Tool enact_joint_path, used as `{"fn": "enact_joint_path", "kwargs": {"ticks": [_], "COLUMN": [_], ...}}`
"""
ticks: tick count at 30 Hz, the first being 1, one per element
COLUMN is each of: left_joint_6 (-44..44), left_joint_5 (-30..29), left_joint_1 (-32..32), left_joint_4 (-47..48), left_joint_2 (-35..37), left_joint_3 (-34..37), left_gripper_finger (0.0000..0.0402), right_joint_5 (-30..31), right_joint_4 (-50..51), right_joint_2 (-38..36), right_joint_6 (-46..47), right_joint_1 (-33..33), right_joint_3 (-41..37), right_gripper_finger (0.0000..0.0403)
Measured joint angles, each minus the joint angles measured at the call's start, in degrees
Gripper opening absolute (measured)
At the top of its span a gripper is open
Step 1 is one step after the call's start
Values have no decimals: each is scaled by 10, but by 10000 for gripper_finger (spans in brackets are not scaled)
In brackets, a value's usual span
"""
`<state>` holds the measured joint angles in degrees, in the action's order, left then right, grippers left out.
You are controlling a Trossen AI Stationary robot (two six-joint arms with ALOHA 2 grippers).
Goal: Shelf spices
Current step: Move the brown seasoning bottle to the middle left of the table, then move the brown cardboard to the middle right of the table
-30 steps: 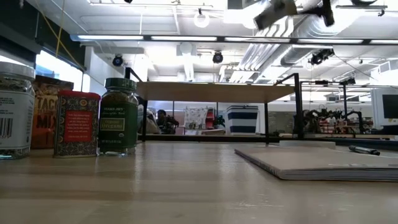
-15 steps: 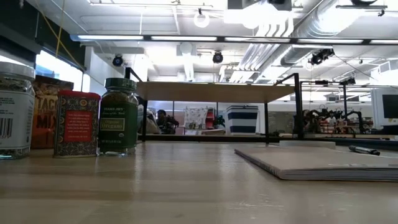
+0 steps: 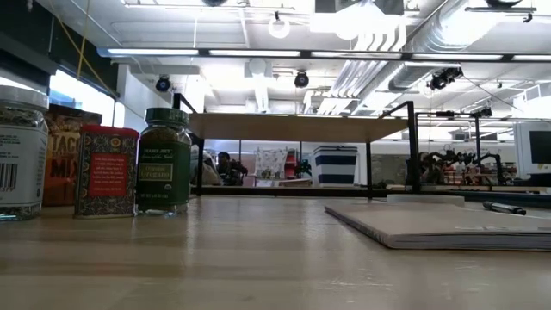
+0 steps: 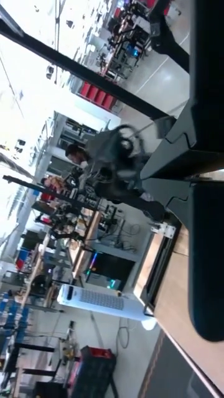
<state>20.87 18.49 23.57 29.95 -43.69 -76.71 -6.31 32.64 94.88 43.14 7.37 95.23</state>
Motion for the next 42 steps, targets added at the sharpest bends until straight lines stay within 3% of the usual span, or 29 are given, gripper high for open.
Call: {"fn": "enact_joint_path", "kwargs": {"ticks": [9, 15, 20, 26, 29, 37, 42], "left_joint_6": [6, 32, 46, 60, 67, 76, 71], "left_joint_5": [-2, -7, -7, -7, -8, -7, -7], "left_joint_1": [0, 0, 0, 0, 0, 0, 0], "left_joint_4": [31, 37, 37, 36, 37, 37, 37], "left_joint_2": [24, 21, 21, 19, 16, 10, 10], "left_joint_3": [0, 0, 0, 0, 0, 0, 0], "left_gripper_finger": [0, 0, 0, 0, 0, 0, 0], "right_joint_5": [1, 4, 5, 12, 25, -33, -24], "right_joint_4": [171, 228, 253, 201, 192, 177, 195], "right_joint_2": [201, 291, 332, 347, 347, 346, 346], "right_joint_6": [-100, -138, -148, -146, -138, -173, -191], "right_joint_1": [15, 24, 29, 29, 28, 28, 28], "right_joint_3": [196, 239, 240, 240, 240, 248, 293], "right_gripper_finger": [248, 248, 248, 249, 271, 303, 304]}}
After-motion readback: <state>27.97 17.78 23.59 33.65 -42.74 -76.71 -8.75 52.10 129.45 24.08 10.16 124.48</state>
